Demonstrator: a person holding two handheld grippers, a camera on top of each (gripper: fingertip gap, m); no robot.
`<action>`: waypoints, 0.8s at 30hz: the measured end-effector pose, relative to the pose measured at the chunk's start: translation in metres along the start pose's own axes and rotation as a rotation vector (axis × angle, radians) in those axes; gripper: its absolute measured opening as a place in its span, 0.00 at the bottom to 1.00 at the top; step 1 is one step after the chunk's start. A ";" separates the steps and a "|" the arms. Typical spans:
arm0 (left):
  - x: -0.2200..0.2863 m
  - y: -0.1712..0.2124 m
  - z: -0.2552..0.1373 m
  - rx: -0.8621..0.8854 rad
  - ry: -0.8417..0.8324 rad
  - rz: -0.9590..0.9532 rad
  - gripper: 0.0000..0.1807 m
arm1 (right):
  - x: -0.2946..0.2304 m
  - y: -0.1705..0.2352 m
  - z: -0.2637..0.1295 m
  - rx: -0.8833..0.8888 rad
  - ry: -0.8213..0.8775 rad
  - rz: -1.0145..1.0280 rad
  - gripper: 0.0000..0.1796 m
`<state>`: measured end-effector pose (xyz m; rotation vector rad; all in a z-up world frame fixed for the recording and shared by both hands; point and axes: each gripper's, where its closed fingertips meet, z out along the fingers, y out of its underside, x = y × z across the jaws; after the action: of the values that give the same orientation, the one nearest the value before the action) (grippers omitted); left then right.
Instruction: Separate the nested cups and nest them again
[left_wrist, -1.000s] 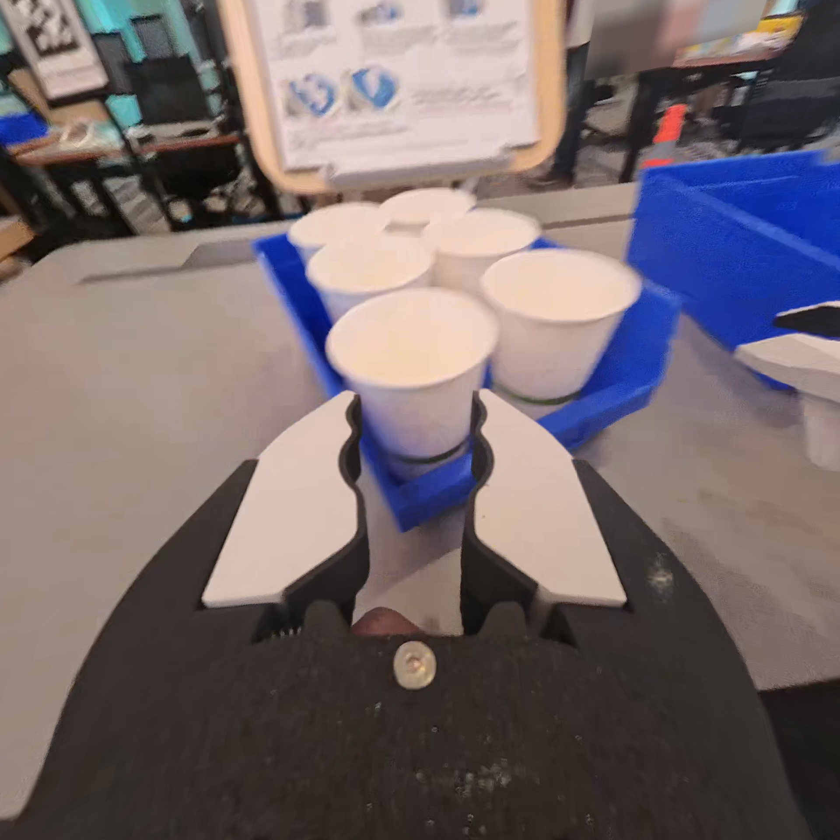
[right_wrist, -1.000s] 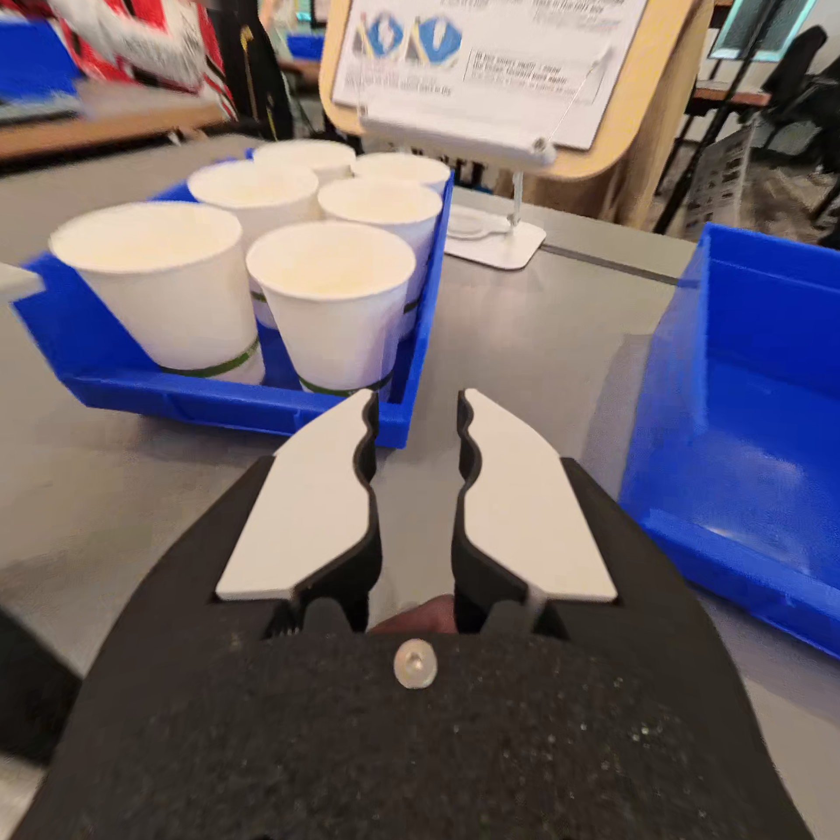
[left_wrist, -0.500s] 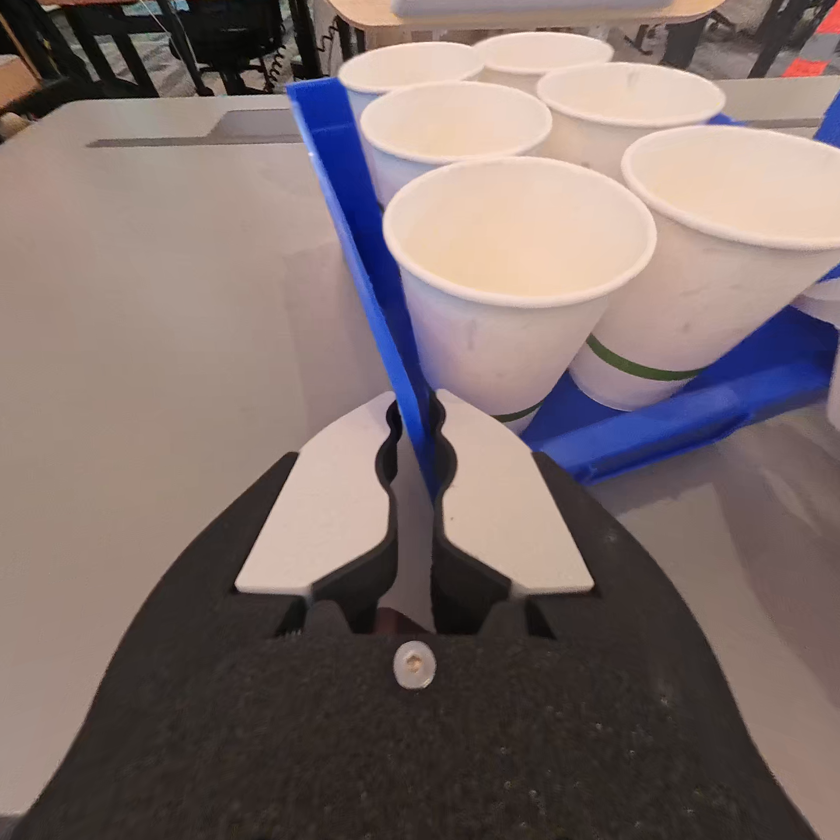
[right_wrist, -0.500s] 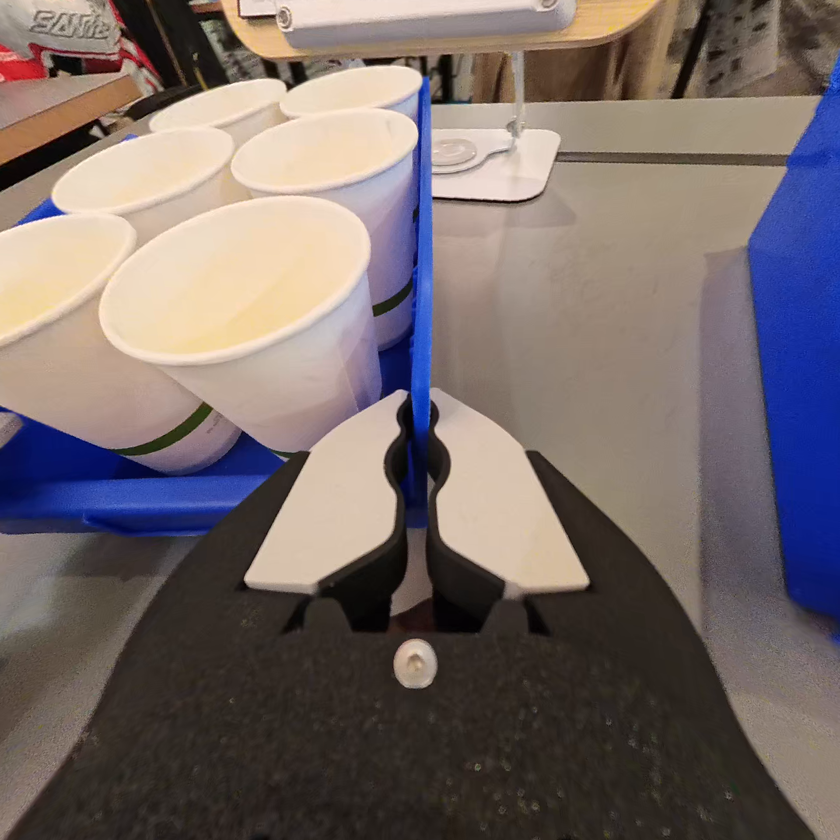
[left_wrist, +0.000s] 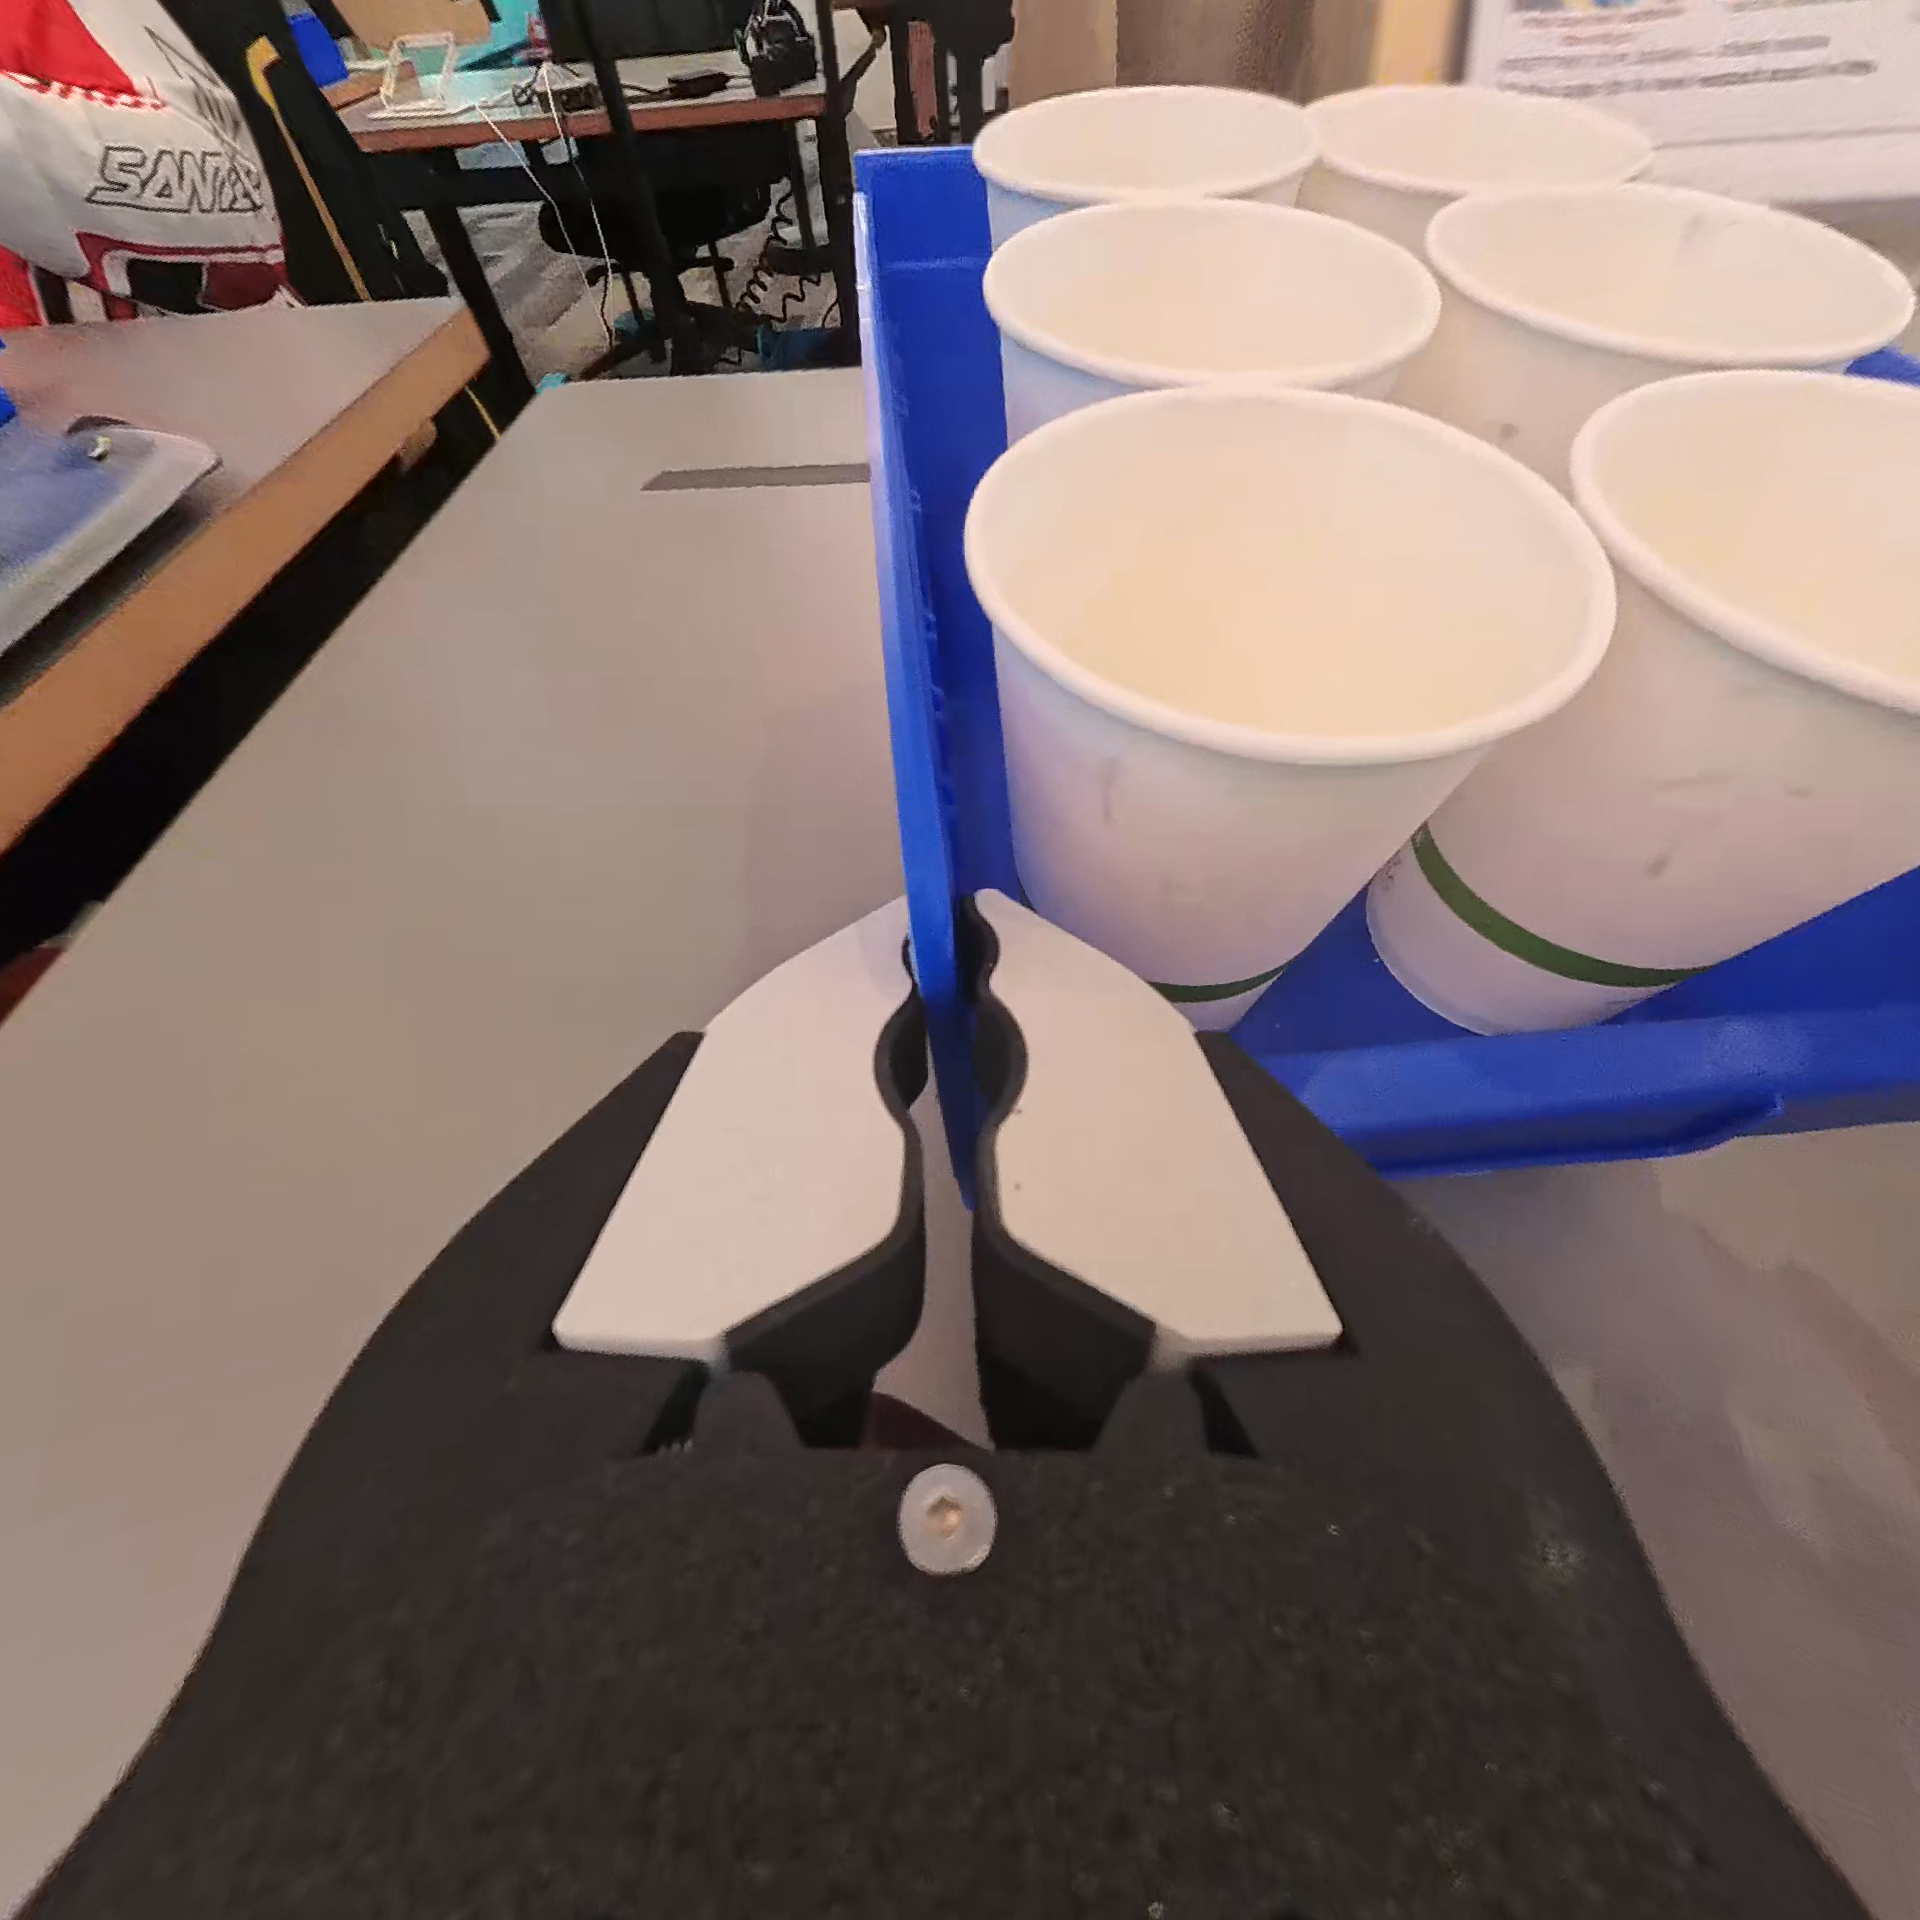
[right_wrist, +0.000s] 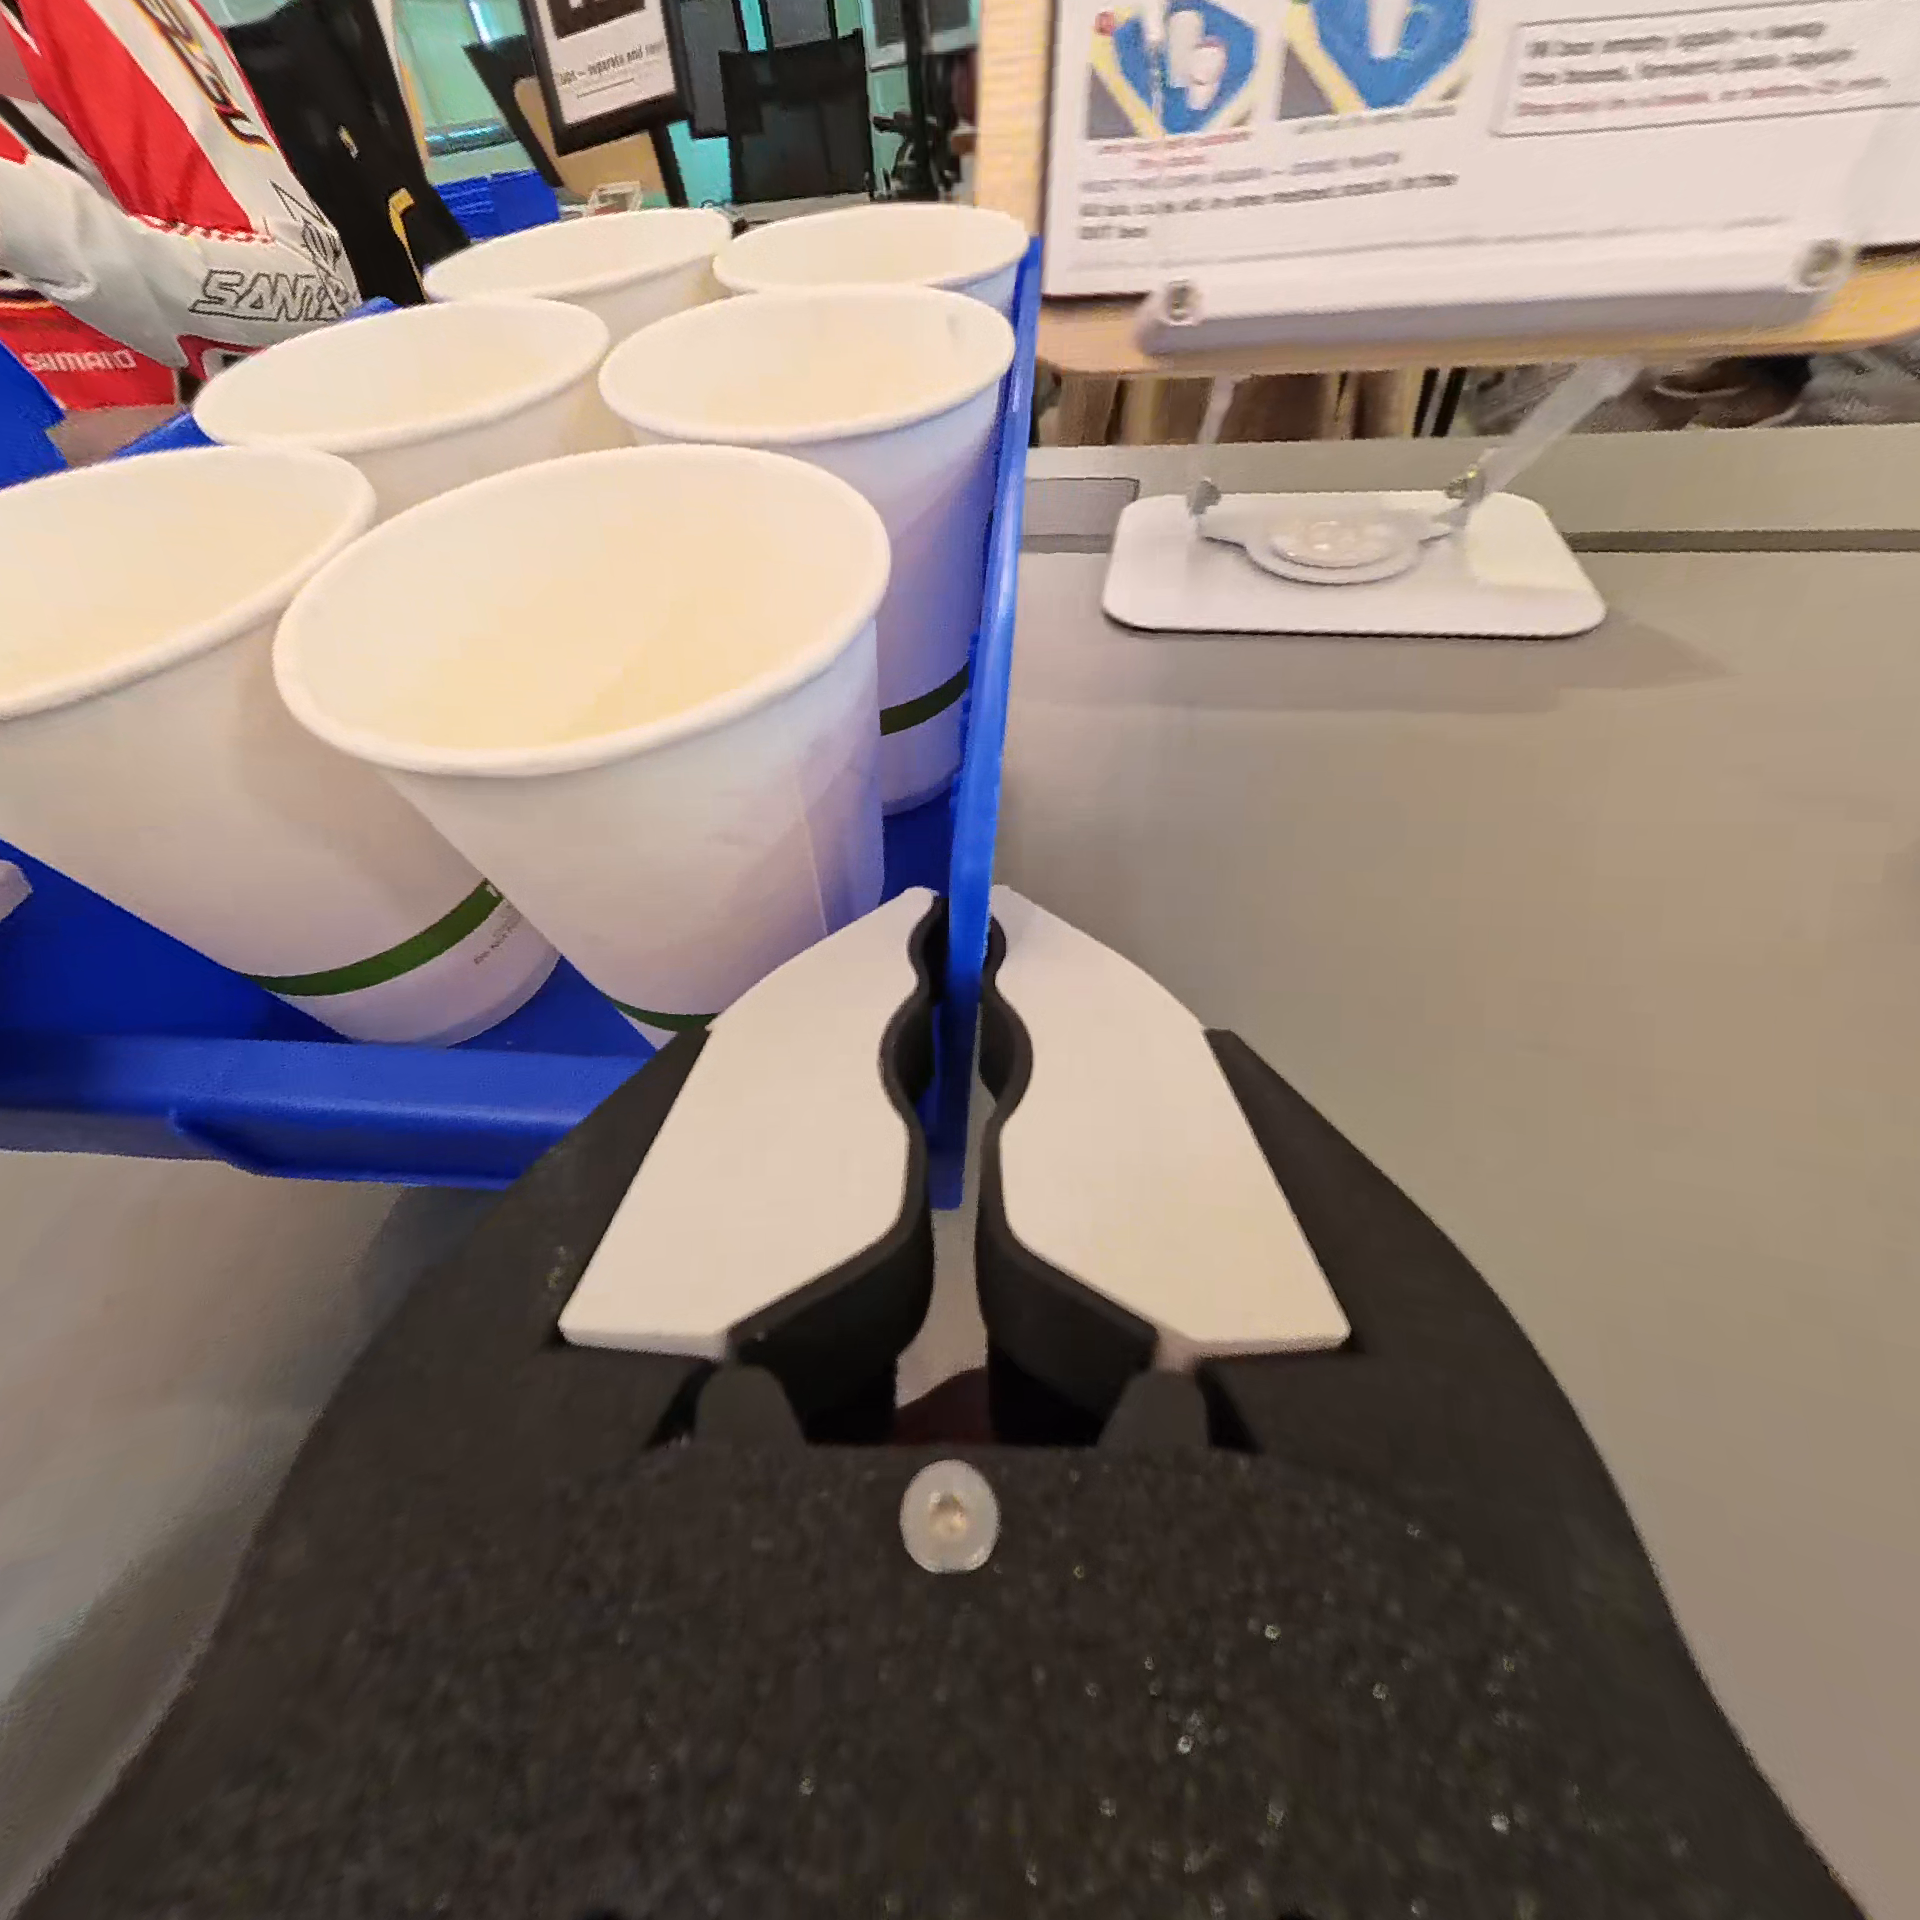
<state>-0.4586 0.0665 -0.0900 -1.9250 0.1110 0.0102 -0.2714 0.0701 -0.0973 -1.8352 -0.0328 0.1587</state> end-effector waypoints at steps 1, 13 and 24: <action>-0.014 0.000 0.005 0.001 0.005 -0.002 0.01 | -0.012 -0.001 0.006 0.000 0.010 -0.008 0.02; -0.071 0.033 0.045 -0.043 0.097 -0.047 0.01 | -0.062 0.031 0.038 -0.111 -0.012 -0.092 0.03; -0.094 0.030 0.022 -0.007 -0.002 -0.139 0.23 | -0.040 0.029 -0.010 -0.097 -0.293 -0.252 0.22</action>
<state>-0.5534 0.0835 -0.1200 -1.9361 -0.0239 -0.0807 -0.3114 0.0485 -0.1193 -1.8730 -0.4818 0.2503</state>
